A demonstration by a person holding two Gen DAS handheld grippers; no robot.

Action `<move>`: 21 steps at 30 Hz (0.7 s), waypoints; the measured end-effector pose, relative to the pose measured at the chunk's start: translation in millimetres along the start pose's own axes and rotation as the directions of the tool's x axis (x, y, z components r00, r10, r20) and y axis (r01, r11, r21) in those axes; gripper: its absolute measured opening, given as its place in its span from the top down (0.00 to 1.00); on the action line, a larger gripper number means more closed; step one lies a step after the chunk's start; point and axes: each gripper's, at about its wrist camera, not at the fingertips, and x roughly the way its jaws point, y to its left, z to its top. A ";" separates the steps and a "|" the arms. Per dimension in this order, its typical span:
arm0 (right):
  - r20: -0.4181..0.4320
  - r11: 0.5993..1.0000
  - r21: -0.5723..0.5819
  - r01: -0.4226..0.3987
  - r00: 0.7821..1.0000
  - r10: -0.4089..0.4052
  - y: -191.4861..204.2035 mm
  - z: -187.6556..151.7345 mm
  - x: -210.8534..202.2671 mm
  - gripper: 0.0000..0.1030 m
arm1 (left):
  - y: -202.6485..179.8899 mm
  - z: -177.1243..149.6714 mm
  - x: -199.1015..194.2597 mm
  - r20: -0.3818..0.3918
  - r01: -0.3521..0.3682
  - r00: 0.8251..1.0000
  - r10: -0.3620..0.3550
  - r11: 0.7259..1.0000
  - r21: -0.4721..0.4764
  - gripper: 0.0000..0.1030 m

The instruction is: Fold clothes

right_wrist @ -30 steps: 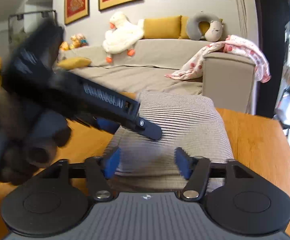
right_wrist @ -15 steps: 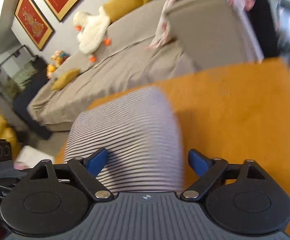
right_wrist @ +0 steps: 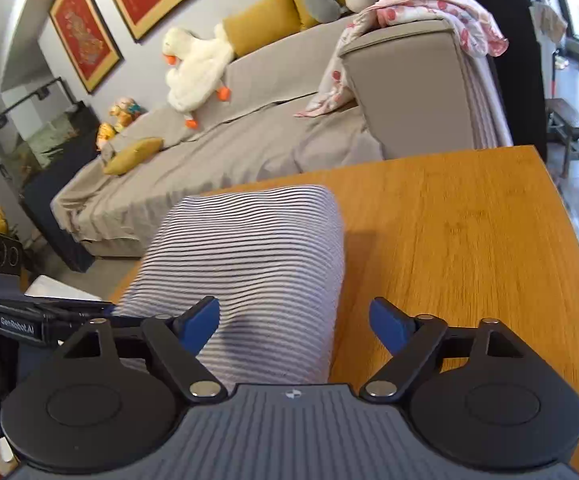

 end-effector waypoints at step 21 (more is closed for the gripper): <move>-0.061 0.992 0.033 -0.121 0.991 0.123 32.2 30.6 106.8 0.32 | 70.9 19.0 -2.3 0.116 -0.030 0.993 0.032 0.999 -0.020 0.30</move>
